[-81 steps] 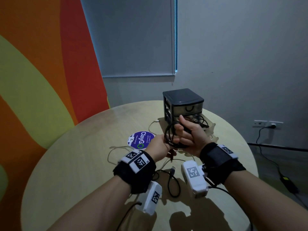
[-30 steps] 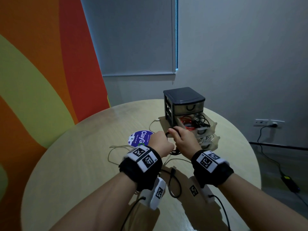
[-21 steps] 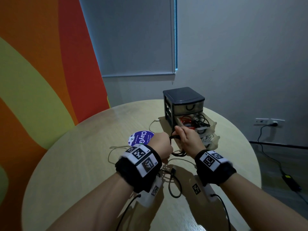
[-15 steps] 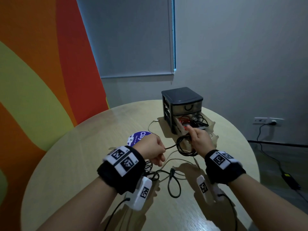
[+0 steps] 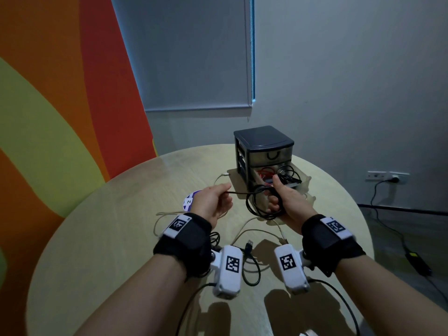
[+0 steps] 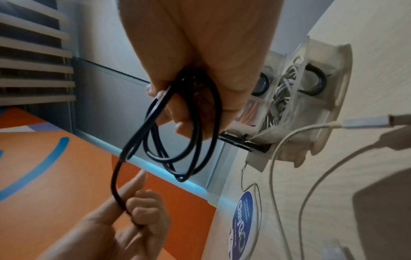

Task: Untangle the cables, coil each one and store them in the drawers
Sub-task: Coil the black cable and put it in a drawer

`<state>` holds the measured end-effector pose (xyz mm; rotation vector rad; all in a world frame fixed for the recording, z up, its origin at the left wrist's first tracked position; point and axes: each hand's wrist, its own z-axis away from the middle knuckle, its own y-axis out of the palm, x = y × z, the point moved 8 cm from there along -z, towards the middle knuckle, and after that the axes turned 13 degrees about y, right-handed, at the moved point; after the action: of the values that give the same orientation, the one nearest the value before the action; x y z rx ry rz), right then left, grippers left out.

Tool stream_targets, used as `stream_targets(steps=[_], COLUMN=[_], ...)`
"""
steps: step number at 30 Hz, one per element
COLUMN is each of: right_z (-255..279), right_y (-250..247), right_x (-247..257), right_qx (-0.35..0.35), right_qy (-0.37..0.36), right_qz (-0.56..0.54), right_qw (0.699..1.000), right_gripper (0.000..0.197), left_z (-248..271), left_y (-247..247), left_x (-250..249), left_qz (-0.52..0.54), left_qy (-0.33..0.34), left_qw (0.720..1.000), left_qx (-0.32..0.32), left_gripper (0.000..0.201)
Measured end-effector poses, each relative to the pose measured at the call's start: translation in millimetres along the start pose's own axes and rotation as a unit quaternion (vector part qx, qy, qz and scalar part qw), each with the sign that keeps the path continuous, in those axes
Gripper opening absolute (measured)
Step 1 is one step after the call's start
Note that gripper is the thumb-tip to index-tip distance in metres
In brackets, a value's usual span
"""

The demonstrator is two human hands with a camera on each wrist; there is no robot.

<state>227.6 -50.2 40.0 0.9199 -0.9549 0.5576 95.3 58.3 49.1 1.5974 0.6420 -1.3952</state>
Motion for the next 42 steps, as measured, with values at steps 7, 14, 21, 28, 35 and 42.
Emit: stream_targets(steps=[7, 14, 21, 28, 35, 42], right_z=[9, 4, -2, -4, 0, 5], right_y=[18, 27, 17, 7, 7, 13], right_x=[0, -2, 4, 2, -6, -18], right_qx=[0.013, 0.008, -0.012, -0.059, -0.012, 0.073], right_qy=[-0.004, -0.052, -0.067, -0.082, -0.048, 0.023], right_qz=[0.023, 0.200, 0.211, 0.229, 0.227, 0.164], right_qw=[1.000, 0.978, 0.975, 0.968, 0.973, 0.983], right_gripper=[0.041, 0.032, 0.040, 0.035, 0.023, 0.030], left_z=[-3, -2, 12, 15, 13, 12], left_y=[-10, 9, 35, 40, 38, 37], left_x=[4, 2, 5, 8, 2, 5], left_qz=[-0.175, -0.354, -0.360, -0.336, -0.265, -0.177], left_qy=[0.082, 0.082, 0.107, 0.099, 0.100, 0.053], left_qw=[0.976, 0.931, 0.903, 0.900, 0.933, 0.961], left_qx=[-0.098, 0.043, 0.206, 0.260, 0.219, 0.207], left_gripper=[0.048, 0.059, 0.060, 0.040, 0.022, 0.016])
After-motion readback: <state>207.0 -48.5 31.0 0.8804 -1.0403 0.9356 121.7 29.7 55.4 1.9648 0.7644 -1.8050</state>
